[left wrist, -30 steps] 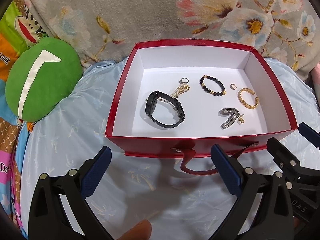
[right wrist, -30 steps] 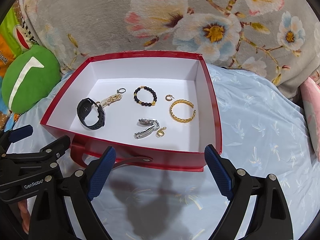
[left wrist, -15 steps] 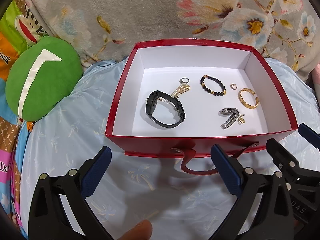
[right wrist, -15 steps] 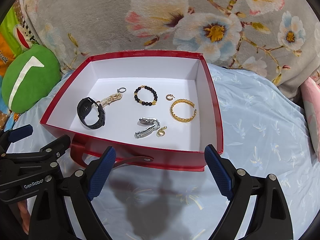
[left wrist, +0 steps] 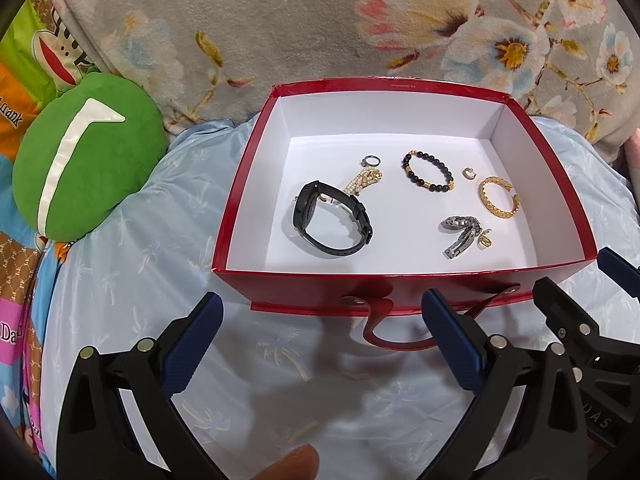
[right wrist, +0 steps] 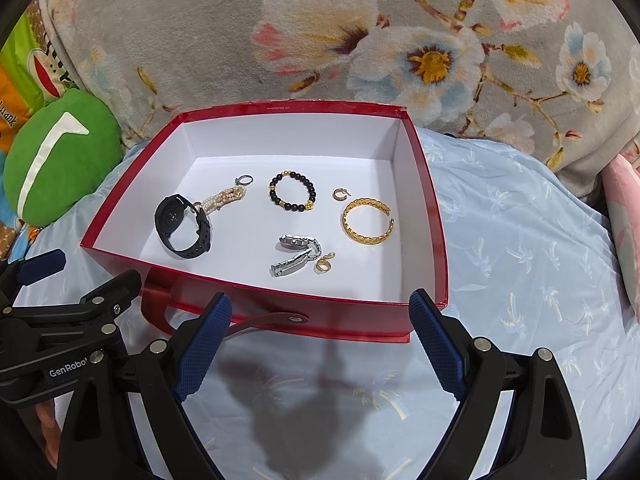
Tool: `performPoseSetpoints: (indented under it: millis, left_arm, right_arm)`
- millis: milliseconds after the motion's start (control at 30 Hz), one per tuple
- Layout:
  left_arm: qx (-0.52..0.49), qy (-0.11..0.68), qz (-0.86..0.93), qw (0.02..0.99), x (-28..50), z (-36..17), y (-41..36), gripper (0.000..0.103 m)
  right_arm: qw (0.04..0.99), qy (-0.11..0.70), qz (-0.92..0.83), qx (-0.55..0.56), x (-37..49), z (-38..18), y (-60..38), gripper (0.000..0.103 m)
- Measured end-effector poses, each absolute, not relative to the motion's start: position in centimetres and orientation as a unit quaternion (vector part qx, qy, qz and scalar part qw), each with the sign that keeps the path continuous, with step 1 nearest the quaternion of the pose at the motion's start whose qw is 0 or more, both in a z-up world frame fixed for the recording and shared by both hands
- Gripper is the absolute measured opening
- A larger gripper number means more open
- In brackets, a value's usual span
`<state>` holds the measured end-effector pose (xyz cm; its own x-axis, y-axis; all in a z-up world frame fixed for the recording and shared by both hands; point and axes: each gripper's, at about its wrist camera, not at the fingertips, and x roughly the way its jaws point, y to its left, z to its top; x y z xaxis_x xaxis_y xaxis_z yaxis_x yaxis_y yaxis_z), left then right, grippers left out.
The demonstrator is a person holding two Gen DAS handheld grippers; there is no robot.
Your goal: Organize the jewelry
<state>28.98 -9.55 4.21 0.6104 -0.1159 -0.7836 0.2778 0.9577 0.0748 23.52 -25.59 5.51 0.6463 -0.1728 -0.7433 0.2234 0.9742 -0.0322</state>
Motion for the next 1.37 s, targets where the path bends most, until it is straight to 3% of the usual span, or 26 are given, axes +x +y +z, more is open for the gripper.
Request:
performPoseSetpoints:
  millis: [1367]
  left_arm:
    - [0.091, 0.427, -0.112, 0.893, 29.07, 4.04, -9.56, 0.097]
  right_arm:
    - [0.907, 0.405, -0.110, 0.033, 23.53, 5.50, -25.28, 0.088]
